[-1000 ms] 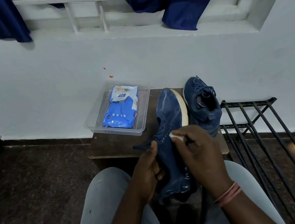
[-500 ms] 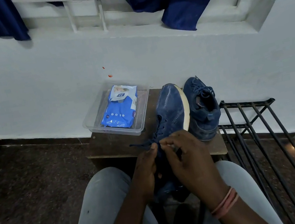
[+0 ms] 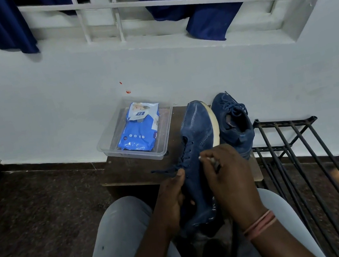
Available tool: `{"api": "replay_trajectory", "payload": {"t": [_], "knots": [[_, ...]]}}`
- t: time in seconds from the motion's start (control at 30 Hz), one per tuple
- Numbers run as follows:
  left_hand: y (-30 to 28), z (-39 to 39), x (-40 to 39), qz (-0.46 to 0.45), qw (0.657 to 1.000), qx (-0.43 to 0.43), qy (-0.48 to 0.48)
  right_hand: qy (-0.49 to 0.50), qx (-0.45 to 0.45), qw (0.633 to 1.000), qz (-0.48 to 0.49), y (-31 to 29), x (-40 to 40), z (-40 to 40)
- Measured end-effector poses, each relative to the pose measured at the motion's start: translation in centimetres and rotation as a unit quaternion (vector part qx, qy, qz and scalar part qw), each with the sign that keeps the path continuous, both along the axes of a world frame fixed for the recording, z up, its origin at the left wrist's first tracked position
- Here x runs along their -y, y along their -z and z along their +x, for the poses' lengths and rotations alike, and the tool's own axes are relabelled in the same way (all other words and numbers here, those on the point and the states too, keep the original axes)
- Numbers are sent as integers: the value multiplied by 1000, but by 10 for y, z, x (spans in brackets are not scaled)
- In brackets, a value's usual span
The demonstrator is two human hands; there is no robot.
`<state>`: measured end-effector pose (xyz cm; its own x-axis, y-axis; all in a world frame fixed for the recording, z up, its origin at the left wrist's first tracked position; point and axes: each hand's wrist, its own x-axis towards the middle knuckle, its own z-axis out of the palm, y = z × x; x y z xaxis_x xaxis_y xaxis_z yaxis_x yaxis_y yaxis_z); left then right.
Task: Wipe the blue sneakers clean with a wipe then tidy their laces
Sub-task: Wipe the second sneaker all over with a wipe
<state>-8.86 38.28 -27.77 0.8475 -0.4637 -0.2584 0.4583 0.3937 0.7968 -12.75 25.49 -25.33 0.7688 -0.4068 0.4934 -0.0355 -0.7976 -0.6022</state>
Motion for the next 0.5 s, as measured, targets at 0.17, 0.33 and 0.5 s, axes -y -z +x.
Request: {"api": "replay_trajectory", "payload": {"t": [0.17,0.33,0.5], "knots": [[-1,2,-2,-40,999,-17,-11,-68,-10,997,19,-3,-16,-7],[1,1,1,-28,999,-26,-20,-28,-2,999,-18,-8,7,13],[1,-1,4,-65,997,-30,-15,-31,-25,999,-34,-14,4,20]]}}
